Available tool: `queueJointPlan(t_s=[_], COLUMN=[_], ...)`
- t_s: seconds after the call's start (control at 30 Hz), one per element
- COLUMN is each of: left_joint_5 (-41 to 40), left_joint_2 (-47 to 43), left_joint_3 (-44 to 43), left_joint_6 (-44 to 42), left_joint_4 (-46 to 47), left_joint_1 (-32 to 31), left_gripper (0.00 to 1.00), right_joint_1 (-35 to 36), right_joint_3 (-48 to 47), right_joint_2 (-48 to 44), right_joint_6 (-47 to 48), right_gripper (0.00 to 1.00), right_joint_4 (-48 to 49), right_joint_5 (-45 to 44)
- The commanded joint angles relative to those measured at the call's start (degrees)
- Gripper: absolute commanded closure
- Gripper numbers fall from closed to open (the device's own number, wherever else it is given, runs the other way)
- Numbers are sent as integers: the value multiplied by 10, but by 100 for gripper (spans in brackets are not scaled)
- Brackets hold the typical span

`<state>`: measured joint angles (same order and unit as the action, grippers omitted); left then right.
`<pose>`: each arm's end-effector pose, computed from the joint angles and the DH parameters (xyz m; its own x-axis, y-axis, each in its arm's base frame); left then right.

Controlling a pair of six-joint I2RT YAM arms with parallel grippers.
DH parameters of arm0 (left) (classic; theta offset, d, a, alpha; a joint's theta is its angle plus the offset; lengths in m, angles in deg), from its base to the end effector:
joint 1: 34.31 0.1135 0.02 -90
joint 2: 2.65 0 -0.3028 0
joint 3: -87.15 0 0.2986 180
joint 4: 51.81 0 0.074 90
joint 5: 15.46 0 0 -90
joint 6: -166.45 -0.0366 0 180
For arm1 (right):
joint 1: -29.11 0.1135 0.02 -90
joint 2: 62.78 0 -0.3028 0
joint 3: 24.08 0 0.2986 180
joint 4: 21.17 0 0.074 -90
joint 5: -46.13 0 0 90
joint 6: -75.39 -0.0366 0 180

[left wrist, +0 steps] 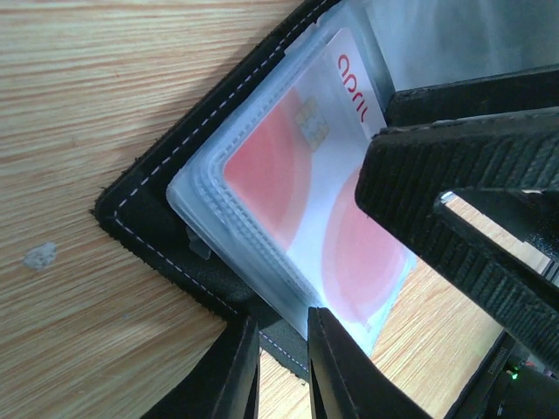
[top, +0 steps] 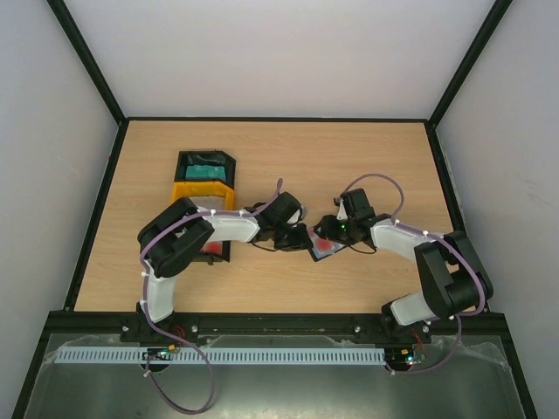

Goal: Put the credit cards into the card holder
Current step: Insert the credit card into the card holder.

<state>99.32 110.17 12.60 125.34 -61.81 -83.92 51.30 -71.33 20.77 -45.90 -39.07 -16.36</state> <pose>0.2755 -0.3475 0.1276 -0.9752 0.0906 -0.2020 0.2092 0.6754 -0.7072 0.2611 0.1248 0.1513 -0.9457 0.1118 -0.3053 -0.1100 0.7737 0.6240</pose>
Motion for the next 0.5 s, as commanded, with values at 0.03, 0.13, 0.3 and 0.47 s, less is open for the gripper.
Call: queueJointPlan(t_s=[0.03,0.13,0.3,0.47], left_joint_5=[-23,-38,-63,-63], left_joint_2=[7,0,-20,-39], left_joint_3=[6,9,24,37], left_joint_6=[-13,-14,-17,-21], left_joint_4=[-35,-37,-35,-30], left_joint_1=[-1,0,6,13], left_gripper=[82,83,84,82], right_joint_1=[1,1,1,1], right_joint_3=[14,22,19,-18], right_joint_2=[4,-2,-21,-69], right_joint_6=[-12,-28,-44,-12], right_gripper=[51,52,52,45], right_joint_4=[27,42,25,-58], right_joint_5=[49,80,52,-73])
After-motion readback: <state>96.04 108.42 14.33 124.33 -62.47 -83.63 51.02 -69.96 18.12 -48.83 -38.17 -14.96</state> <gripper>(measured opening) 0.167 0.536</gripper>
